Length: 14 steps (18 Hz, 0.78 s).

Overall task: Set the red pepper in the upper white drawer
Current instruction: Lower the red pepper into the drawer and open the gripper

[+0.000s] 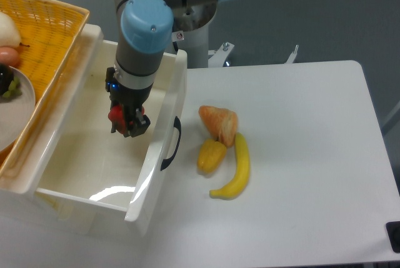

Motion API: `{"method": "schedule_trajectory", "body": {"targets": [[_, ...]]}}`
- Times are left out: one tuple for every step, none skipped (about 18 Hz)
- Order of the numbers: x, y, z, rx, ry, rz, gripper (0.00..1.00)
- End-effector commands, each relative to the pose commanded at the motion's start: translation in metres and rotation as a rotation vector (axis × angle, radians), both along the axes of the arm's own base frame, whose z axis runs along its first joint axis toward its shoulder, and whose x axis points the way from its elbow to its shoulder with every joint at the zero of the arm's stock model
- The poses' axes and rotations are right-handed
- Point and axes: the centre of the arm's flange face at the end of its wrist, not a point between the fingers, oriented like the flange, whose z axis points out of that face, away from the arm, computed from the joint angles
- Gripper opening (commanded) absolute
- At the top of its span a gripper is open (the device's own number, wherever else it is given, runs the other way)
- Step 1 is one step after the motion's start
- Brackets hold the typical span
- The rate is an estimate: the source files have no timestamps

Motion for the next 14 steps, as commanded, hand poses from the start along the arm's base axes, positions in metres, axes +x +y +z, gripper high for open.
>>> {"method": "schedule_trajectory", "body": {"targets": [[0.004, 0.002, -0.002, -0.005, 0.002, -0.008, 0.24], [0.006, 0.005, -0.007, -0.015, 0.01, -0.015, 0.25], [0.007, 0.006, -0.009, -0.023, 0.016, -0.02, 0.25], [0.009, 0.006, -0.009, -0.024, 0.018, -0.025, 0.25], [0.009, 0.007, -0.009, -0.024, 0.018, -0.025, 0.25], [0.01, 0.007, -0.01, -0.027, 0.019, -0.026, 0.25], [0.01, 0.008, -0.013, -0.035, 0.02, -0.026, 0.24], [0.009, 0.008, -0.015, -0.039, 0.021, -0.028, 0.25], [0.011, 0.008, -0.018, -0.045, 0.021, -0.03, 0.25], [0.016, 0.011, -0.019, -0.048, 0.019, -0.037, 0.25], [0.018, 0.013, -0.022, -0.053, 0.018, -0.044, 0.26], [0.018, 0.013, -0.024, -0.055, 0.016, -0.041, 0.31], [0.018, 0.014, -0.025, -0.058, 0.018, -0.042, 0.42], [0.018, 0.015, -0.027, -0.061, 0.018, -0.044, 0.47]]}}
